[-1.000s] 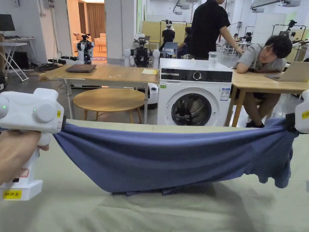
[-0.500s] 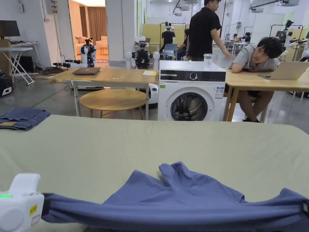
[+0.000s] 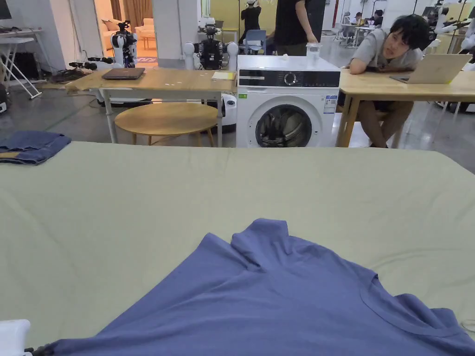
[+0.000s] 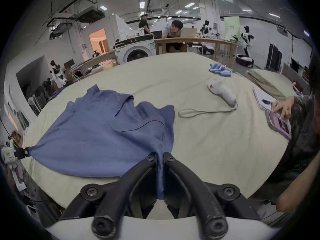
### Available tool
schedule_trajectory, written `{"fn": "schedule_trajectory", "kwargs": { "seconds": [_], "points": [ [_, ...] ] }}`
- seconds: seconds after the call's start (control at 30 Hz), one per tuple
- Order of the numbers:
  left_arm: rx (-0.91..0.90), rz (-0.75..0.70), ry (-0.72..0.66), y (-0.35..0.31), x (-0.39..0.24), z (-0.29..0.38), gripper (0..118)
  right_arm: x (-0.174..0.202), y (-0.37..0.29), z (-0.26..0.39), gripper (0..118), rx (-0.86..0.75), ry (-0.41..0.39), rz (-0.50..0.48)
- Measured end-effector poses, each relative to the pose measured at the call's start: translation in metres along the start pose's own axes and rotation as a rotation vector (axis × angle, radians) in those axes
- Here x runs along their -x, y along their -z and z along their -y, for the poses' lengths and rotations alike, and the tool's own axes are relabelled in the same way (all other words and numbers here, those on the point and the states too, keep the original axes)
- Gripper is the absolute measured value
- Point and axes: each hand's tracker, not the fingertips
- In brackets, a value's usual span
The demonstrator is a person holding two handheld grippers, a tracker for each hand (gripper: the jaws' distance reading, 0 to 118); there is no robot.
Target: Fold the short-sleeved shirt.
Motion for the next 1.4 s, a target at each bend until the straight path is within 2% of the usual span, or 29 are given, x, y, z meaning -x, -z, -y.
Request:
{"fn": "schedule_trajectory", "kwargs": {
  "seconds": [0.17, 0.2, 0.23, 0.27, 0.3, 0.33, 0.37, 0.4, 0.43, 0.47, 0.5, 0.53, 0.57, 0.6, 0.63, 0.7, 0.77, 0.8, 0.87, 1.03, 1.07, 1.1, 1.13, 1.17, 1.27, 1.3, 1.37, 1.4],
  "points": [
    [0.007, 0.006, -0.021, 0.004, 0.000, 0.002, 0, 0.007, 0.008, 0.007, 4, 0.036, 0.000, 0.010],
    [0.001, 0.010, -0.022, 0.000, -0.001, 0.004, 0, 0.009, 0.007, 0.007, 6, 0.035, 0.000, 0.012],
    [-0.008, 0.016, -0.025, -0.001, -0.001, 0.004, 3, 0.012, 0.006, 0.006, 15, 0.034, 0.000, 0.020],
    [-0.011, 0.021, -0.022, -0.002, 0.000, 0.002, 21, 0.015, 0.002, 0.006, 33, 0.024, -0.003, 0.042],
    [-0.008, 0.021, -0.020, -0.003, 0.000, 0.000, 58, 0.018, -0.001, 0.006, 66, 0.011, -0.005, 0.056],
    [0.001, 0.020, -0.019, -0.005, 0.000, 0.000, 107, 0.022, -0.003, 0.004, 113, 0.011, -0.009, 0.057],
    [-0.012, 0.017, -0.024, -0.009, -0.001, 0.002, 116, 0.028, -0.007, 0.004, 118, 0.002, -0.014, 0.047],
    [-0.051, 0.004, -0.026, -0.016, -0.002, 0.001, 116, 0.027, -0.016, 0.002, 118, -0.091, -0.047, 0.068],
    [-0.054, -0.013, -0.028, -0.020, -0.003, -0.001, 116, 0.036, -0.023, 0.003, 118, -0.070, -0.075, 0.011],
    [-0.062, -0.040, -0.042, -0.025, -0.004, 0.000, 115, 0.047, -0.027, 0.003, 118, -0.073, -0.105, 0.019],
    [-0.072, -0.037, -0.048, -0.030, -0.005, 0.001, 108, 0.058, -0.033, 0.004, 117, -0.067, -0.131, 0.026],
    [-0.086, -0.023, -0.047, -0.037, -0.006, 0.002, 80, 0.069, -0.037, 0.007, 107, -0.073, -0.152, 0.014],
    [-0.100, -0.032, -0.052, -0.042, -0.009, 0.005, 43, 0.083, -0.045, 0.012, 82, -0.112, -0.166, -0.007],
    [-0.106, -0.041, -0.049, -0.047, -0.012, 0.009, 10, 0.098, -0.052, 0.018, 38, -0.161, -0.175, -0.017],
    [-0.113, -0.045, -0.045, -0.049, -0.015, 0.015, 0, 0.113, -0.057, 0.024, 0, -0.182, -0.193, -0.040],
    [-0.109, -0.030, -0.056, -0.054, -0.015, 0.023, 0, 0.146, -0.066, 0.042, 0, -0.204, -0.184, -0.057],
    [-0.087, -0.023, -0.050, -0.055, -0.016, 0.031, 0, 0.178, -0.073, 0.052, 0, -0.186, -0.196, -0.131],
    [-0.079, -0.035, -0.035, -0.055, -0.016, 0.034, 0, 0.181, -0.069, 0.060, 0, -0.197, -0.199, -0.131],
    [-0.054, -0.039, -0.014, -0.049, -0.011, 0.036, 0, 0.203, -0.068, 0.067, 0, -0.209, -0.256, -0.126],
    [-0.002, 0.005, -0.051, -0.031, 0.009, 0.021, 3, 0.220, -0.057, 0.070, 0, -0.167, -0.240, -0.183],
    [0.006, 0.001, -0.041, -0.027, 0.011, 0.016, 23, 0.214, -0.055, 0.074, 0, -0.163, -0.248, -0.182],
    [0.026, 0.005, -0.020, -0.019, 0.013, 0.011, 64, 0.214, -0.052, 0.072, 0, -0.157, -0.250, -0.187],
    [0.051, 0.001, -0.004, -0.010, 0.015, 0.008, 113, 0.216, -0.048, 0.070, 0, -0.150, -0.251, -0.186],
    [0.049, -0.008, 0.000, -0.003, 0.016, 0.006, 118, 0.217, -0.043, 0.068, 0, -0.141, -0.252, -0.187],
    [0.104, 0.029, -0.002, 0.024, 0.020, -0.004, 117, 0.211, -0.034, 0.068, 0, -0.123, -0.260, -0.180],
    [0.108, 0.056, -0.005, 0.030, 0.020, -0.007, 113, 0.211, -0.030, 0.065, 0, -0.120, -0.262, -0.176],
    [0.109, 0.069, 0.011, 0.040, 0.017, -0.011, 92, 0.205, -0.028, 0.069, 0, -0.105, -0.258, -0.169],
    [0.121, 0.074, 0.026, 0.039, 0.016, -0.012, 71, 0.204, -0.025, 0.067, 0, -0.100, -0.255, -0.165]
  ]
}}
